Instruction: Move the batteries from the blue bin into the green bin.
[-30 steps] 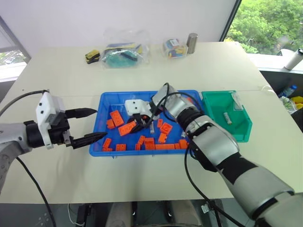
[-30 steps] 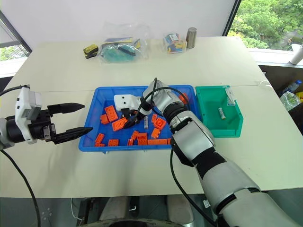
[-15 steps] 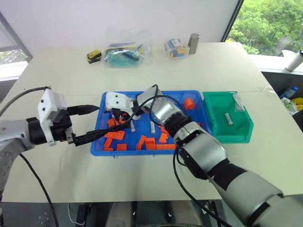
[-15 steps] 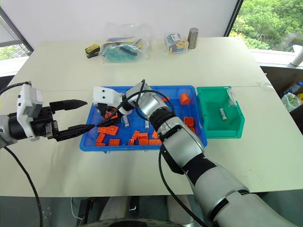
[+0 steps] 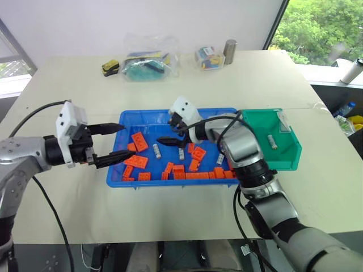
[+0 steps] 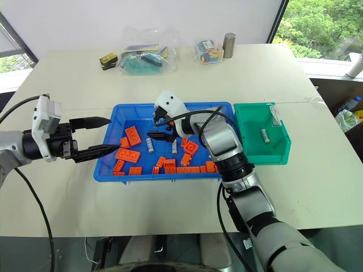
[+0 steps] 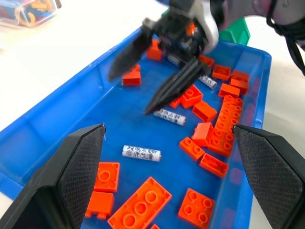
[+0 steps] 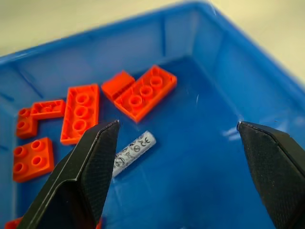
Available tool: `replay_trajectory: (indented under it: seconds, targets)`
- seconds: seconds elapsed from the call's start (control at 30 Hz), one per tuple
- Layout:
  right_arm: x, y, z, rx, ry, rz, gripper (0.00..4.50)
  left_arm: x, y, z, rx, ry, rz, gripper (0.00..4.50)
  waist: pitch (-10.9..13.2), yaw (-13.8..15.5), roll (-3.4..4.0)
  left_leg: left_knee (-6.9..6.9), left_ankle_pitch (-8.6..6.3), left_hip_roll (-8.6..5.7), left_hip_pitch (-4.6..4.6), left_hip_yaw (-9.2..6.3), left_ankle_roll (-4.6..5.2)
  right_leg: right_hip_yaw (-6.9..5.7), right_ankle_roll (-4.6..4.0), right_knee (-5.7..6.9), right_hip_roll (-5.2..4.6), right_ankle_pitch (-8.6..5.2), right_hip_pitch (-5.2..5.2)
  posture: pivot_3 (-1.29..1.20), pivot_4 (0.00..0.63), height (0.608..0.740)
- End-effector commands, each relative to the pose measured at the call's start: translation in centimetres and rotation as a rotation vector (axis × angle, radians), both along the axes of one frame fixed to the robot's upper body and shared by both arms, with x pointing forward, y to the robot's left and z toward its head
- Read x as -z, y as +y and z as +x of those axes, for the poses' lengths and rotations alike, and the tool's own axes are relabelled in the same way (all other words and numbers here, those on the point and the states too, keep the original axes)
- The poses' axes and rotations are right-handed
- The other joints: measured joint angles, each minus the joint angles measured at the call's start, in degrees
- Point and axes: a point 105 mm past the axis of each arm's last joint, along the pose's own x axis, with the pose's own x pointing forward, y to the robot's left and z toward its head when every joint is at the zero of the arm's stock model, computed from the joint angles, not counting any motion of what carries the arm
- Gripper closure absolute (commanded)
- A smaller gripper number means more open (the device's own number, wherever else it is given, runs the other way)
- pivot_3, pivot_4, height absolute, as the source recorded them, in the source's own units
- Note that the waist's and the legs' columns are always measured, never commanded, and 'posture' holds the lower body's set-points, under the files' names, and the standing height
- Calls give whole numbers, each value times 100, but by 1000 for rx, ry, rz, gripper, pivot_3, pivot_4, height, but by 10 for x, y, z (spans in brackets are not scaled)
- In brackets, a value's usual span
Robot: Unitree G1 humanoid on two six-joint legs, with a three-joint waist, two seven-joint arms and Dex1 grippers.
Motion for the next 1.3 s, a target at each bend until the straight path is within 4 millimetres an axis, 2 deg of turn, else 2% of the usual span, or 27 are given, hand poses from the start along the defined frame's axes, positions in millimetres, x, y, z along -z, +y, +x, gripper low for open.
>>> replay_trajectory:
  seconds: [0.03,0.13,0.33,0.6,0.7,0.87,0.9,0.93,1.03,1.13,1.23,1.3]
  targets:
    - [-3,8,9,88,4,41,447,-9,0,2,22,-33,10,0,0,7,0,2,0,0,0,0,0,0,0,1,1,0,1,0,150,740]
    - [5,11,9,123,50,56,447,-9,0,2,32,-27,15,0,0,9,-1,9,0,-1,-1,2,1,0,1,1,2,0,3,0,150,740]
    - [32,13,-3,100,84,-20,447,-9,-1,2,48,-28,22,0,-1,14,-3,13,1,-1,-1,2,1,-1,2,2,5,0,7,0,150,740]
    - [49,14,-8,63,79,-86,447,-9,0,2,45,-32,22,0,-2,7,-5,17,1,1,3,1,2,-1,3,13,14,-1,7,0,150,740]
    - [57,10,-7,60,69,-112,1207,-8,-1,2,47,-33,22,0,-2,9,-5,18,1,2,3,0,2,-1,3,14,15,-1,7,0,150,740]
    - [57,8,-9,38,57,-124,3507,-8,-3,1,55,-31,21,0,-2,12,-6,21,1,1,3,0,3,-1,3,15,15,-1,9,0,150,740]
    - [54,8,-9,34,53,-121,4088,-7,-4,1,60,-30,20,0,-2,13,-6,21,1,1,3,0,3,-1,3,15,15,-1,9,0,150,740]
    - [52,8,-10,31,51,-118,4427,-7,-4,1,65,-27,19,0,-2,13,-6,21,1,1,3,0,3,-1,3,16,15,-1,9,0,150,740]
    - [40,6,-11,26,52,-85,4391,-5,-8,-1,87,-18,15,0,-2,15,-6,21,1,1,3,0,3,-1,3,17,15,-1,9,0,150,740]
    - [9,-3,-11,37,77,13,4391,0,-16,-3,126,-4,6,0,-2,30,-6,22,1,1,2,0,3,-1,3,17,14,-1,8,0,150,740]
    - [-27,-27,-6,113,97,130,4391,4,-26,-5,168,1,-2,0,0,72,-8,24,1,1,1,0,3,-1,3,17,14,-1,9,0,150,740]
    - [-53,-57,-1,198,79,187,4391,6,-32,-5,191,-1,-7,0,0,114,-7,26,2,1,1,-1,3,-1,3,17,13,-1,9,0,150,740]
